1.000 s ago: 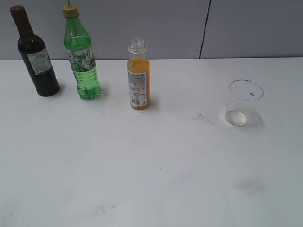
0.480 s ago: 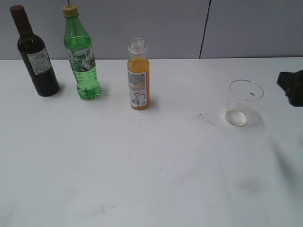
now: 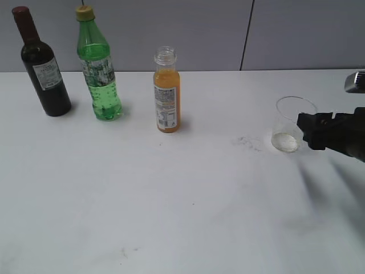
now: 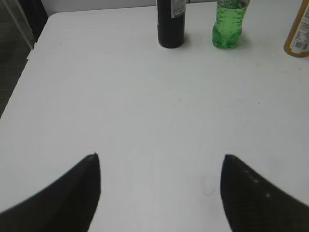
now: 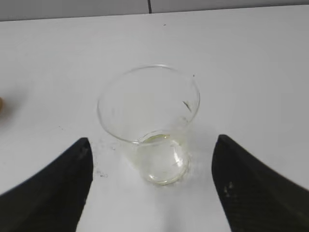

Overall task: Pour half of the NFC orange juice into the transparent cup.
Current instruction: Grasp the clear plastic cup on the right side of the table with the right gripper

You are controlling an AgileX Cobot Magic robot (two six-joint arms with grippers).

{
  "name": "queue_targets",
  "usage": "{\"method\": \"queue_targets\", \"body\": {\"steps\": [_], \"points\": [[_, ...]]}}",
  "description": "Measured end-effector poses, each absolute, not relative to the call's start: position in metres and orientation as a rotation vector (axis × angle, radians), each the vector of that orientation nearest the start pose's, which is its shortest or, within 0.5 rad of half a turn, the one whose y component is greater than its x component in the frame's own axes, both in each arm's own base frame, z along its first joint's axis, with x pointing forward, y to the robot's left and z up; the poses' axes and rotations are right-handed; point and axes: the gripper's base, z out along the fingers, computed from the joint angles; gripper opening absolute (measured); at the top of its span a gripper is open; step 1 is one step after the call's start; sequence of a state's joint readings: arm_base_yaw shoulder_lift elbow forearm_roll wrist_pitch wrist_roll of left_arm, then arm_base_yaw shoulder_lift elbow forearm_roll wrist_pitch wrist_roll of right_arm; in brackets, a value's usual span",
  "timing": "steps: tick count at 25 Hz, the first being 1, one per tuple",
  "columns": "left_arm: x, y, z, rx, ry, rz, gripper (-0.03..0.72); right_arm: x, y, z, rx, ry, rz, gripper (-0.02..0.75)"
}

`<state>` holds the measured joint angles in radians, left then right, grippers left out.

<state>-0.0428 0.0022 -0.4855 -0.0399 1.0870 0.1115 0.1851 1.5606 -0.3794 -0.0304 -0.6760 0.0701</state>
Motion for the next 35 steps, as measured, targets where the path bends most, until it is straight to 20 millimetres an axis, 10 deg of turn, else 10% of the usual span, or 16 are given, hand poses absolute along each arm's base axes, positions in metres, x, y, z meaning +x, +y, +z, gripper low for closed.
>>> {"method": "queue_targets", "body": {"steps": [15, 35], "points": [[-0.004, -0.003, 0.271, 0.163, 2.080, -0.006, 0.587, 0.239, 0.047, 0.069, -0.181, 2.015, 0.161, 0.621], [-0.004, -0.003, 0.271, 0.163, 2.080, -0.006, 0.587, 0.295, 0.060, 0.056, -0.193, 1.905, 0.181, 0.677]]}}
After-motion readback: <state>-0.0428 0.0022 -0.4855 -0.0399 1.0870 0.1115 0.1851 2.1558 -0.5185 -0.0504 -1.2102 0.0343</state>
